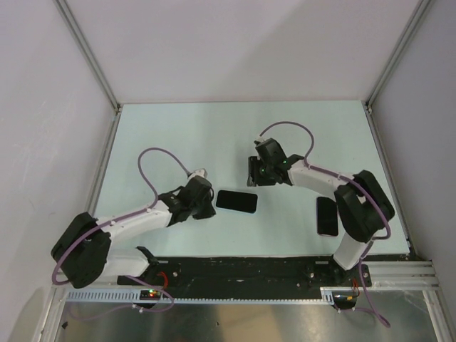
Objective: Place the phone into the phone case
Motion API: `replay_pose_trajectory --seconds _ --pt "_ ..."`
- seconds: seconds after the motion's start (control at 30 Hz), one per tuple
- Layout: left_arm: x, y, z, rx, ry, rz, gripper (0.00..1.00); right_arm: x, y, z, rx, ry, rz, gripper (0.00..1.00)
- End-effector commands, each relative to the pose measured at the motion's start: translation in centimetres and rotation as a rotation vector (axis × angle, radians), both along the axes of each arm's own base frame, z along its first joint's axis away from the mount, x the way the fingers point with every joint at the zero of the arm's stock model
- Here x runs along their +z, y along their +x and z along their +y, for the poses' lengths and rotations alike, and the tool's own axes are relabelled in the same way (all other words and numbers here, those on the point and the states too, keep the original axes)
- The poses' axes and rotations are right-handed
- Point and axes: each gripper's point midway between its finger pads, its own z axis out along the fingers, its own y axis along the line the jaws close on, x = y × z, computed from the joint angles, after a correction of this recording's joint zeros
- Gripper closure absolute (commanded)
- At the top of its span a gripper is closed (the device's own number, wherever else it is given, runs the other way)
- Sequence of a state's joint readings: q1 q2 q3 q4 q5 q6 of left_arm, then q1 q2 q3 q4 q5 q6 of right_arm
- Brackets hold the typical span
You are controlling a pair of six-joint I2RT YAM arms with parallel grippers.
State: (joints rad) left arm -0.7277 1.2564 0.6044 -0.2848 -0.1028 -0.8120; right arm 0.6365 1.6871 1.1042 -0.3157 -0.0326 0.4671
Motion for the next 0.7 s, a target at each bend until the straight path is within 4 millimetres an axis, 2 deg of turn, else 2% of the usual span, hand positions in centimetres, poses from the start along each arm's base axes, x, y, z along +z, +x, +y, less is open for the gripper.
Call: replay_pose_trajectory --seconds 0.0,0.1,0.33,0.67 --pt "0.7 -0.6 -2.0 0.019 -0.044 -0.009 1.0 -0.2 1.4 2.3 0.079 0.043 -0.025 0.52" --pt "0.3 -1.0 -3.2 0.009 -0.05 0.008 1.0 -1.8 1.1 2.2 0.077 0.021 0.011 0.52" --pt "-0.5 0.0 -4.8 -0.008 -0.031 0.017 1.0 -3.4 0.0 2.4 0.091 -0.02 0.047 0.53" --pt "-1.8 2.7 -3.9 0.05 0.031 0.014 1.0 -5.1 -3.2 1.3 0.091 -0.042 0.103 0.54"
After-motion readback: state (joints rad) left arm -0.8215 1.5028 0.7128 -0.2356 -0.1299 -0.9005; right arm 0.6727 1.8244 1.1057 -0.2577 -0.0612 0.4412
